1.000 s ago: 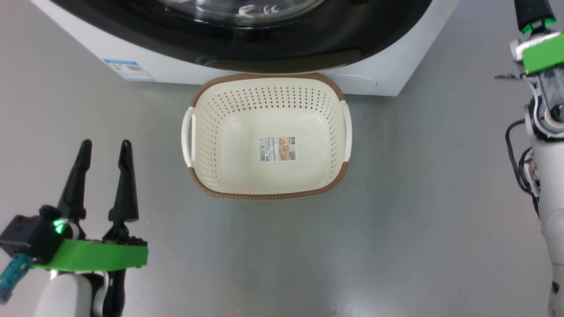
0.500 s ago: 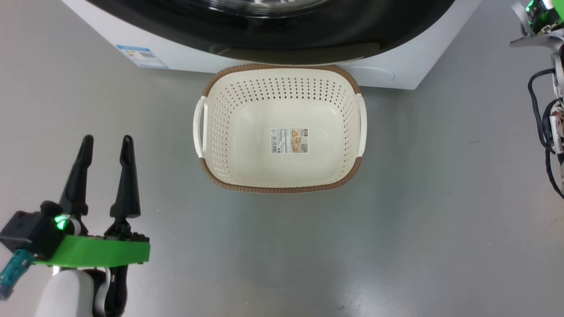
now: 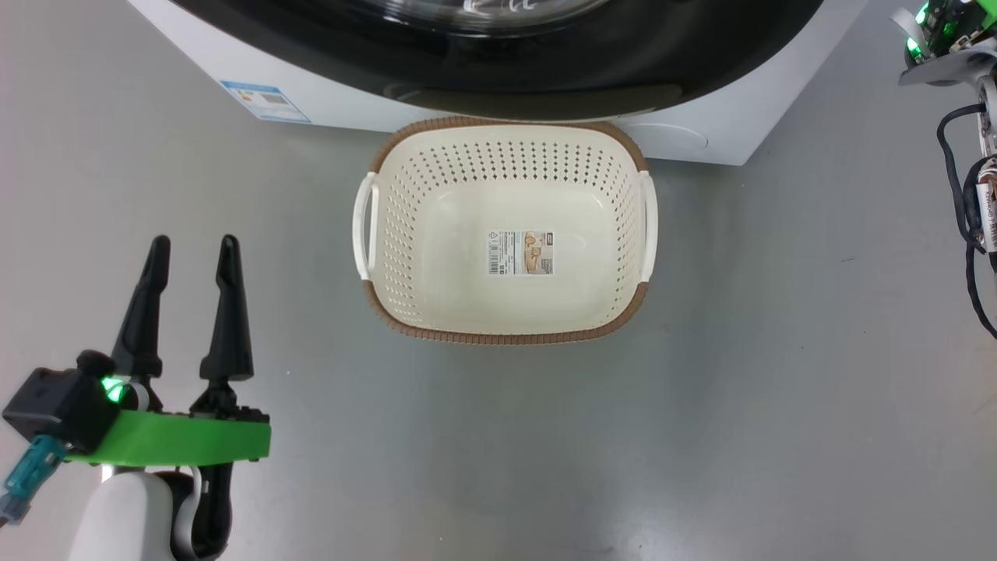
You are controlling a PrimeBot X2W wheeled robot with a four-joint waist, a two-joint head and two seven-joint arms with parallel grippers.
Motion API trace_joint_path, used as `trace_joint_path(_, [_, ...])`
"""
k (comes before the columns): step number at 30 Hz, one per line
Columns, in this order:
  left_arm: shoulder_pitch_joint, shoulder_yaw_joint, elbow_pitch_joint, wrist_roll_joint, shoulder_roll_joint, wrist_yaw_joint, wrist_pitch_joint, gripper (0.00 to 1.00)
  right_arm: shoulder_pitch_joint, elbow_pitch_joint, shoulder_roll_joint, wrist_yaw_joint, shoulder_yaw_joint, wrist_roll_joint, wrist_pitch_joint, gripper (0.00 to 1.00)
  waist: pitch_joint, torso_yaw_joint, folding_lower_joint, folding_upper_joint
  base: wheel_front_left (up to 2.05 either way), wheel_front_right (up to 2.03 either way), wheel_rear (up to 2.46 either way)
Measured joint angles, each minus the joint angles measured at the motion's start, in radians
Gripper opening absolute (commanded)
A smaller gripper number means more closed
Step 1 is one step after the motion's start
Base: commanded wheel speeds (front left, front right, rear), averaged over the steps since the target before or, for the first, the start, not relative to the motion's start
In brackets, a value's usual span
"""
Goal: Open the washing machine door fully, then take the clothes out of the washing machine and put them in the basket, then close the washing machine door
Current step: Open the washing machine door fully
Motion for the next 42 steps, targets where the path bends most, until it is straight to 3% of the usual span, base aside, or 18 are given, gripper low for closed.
trace_joint_path(13, [0.003, 0.006, 0.016, 0.0, -0.004, 0.0, 0.0, 1.0, 0.025, 0.004, 0.0, 0.0, 0.029, 0.03, 0.116, 0.0, -0.047, -0.005, 0.0, 0.0, 0.0, 0.0, 0.0])
trace_joint_path(42, [0.132, 0.054, 0.046, 0.028, -0.009, 0.0, 0.0, 1.0, 0.359, -0.122, 0.061, 0.0, 0.07, 0.125, 0.256, 0.0, -0.253, 0.0, 0.0, 0.0, 0.0, 0.0, 0.0])
